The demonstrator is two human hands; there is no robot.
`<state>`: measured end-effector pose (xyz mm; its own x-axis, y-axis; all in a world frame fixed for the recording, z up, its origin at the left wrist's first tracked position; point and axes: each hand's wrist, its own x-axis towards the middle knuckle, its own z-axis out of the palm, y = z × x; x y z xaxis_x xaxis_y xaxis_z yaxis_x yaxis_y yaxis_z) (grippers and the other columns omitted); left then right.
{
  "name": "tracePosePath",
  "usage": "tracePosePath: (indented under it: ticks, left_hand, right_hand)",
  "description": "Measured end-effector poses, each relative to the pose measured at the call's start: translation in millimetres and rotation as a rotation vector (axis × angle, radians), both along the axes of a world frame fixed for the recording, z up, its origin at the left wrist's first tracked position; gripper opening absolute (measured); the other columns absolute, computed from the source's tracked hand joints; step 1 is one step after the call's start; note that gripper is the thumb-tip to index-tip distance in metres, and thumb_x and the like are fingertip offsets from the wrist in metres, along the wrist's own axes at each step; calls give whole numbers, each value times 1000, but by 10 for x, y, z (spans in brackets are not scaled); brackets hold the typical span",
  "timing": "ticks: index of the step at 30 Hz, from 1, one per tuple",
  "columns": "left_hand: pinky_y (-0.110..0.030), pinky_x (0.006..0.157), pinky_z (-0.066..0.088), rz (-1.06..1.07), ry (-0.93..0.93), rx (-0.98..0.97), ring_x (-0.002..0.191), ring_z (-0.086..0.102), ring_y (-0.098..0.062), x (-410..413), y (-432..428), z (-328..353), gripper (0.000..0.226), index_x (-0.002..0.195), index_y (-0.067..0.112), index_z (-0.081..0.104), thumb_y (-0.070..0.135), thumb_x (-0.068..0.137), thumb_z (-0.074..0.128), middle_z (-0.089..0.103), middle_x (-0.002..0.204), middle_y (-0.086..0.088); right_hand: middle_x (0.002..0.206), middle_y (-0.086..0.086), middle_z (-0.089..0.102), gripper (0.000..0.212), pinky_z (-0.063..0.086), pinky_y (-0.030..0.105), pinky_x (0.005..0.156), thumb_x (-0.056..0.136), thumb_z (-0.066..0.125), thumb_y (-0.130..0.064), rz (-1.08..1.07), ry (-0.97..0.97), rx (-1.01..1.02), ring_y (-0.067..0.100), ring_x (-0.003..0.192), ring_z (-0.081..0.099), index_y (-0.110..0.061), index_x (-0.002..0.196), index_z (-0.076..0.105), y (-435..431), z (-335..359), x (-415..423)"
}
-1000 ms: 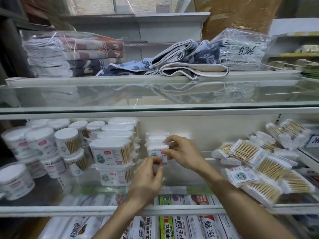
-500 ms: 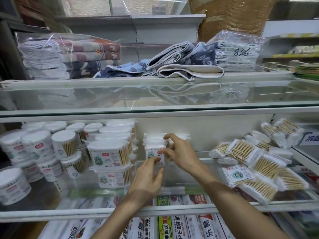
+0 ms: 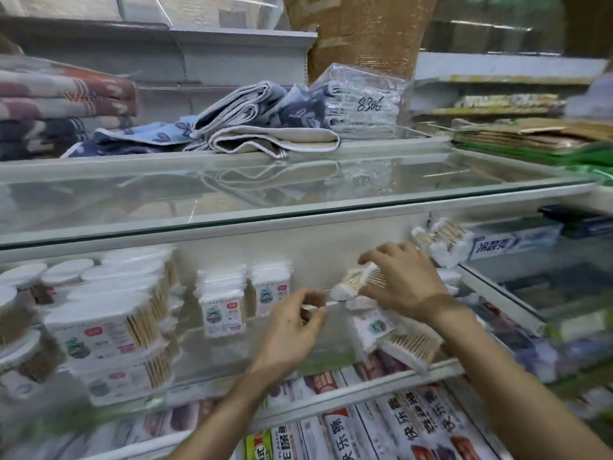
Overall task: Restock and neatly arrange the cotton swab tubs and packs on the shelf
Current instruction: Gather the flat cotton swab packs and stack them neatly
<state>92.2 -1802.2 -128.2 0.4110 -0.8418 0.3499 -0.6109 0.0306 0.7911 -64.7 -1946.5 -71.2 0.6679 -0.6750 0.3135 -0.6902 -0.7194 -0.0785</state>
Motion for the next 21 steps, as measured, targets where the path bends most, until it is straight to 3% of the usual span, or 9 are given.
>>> tracePosePath:
  ticks: [4, 7, 11, 16, 19, 21]
  left_hand:
    - [-4, 76, 47, -25, -21, 8, 93, 58, 6, -99, -240, -11, 19, 117, 26, 59, 23, 98, 58, 58, 115, 12]
    - [-4, 73, 47, -16, -49, -18, 91, 57, 5, -151, -371, 13, 21, 118, 21, 61, 23, 98, 59, 58, 112, 11]
    - [-7, 75, 48, -57, -107, -45, 89, 57, 8, -160, -442, 48, 28, 123, 23, 57, 20, 96, 62, 52, 113, 18]
    - [-21, 96, 46, -111, -345, -126, 106, 48, 7, -42, -467, 64, 44, 130, 34, 50, 28, 90, 69, 43, 131, 19]
    - [-34, 102, 47, -105, -424, -195, 117, 51, -7, 30, -454, 82, 38, 126, 32, 55, 31, 90, 68, 52, 131, 11]
    - [-31, 97, 49, -84, -442, -249, 110, 55, -6, 52, -428, 96, 29, 119, 26, 62, 25, 90, 69, 59, 121, 8]
  right_hand:
    - [143, -5, 50, 69, 31, 45, 109, 79, 59, -73, -31, 95, 86, 26, 131, 43, -40, 137, 42, -107, -1, -284]
    - [143, 0, 51, 72, 30, 45, 108, 82, 57, -69, -82, 150, 6, 26, 129, 44, -36, 141, 35, -110, -108, -279]
    - [136, 1, 56, 65, 34, 44, 107, 84, 63, -51, -33, 20, 35, 25, 123, 48, -33, 140, 37, -144, -141, -274]
    - [130, -3, 59, 59, 47, 39, 99, 78, 63, -49, 168, -235, 345, 13, 116, 55, -34, 133, 47, -128, 79, -310]
    - [130, -5, 60, 49, 50, 31, 93, 85, 64, -49, 262, -248, 448, 9, 116, 57, -34, 130, 51, -94, 132, -256]
    - [128, -7, 61, 46, 47, 22, 85, 87, 64, -53, 295, -273, 496, 6, 114, 57, -35, 128, 53, -68, 126, -201]
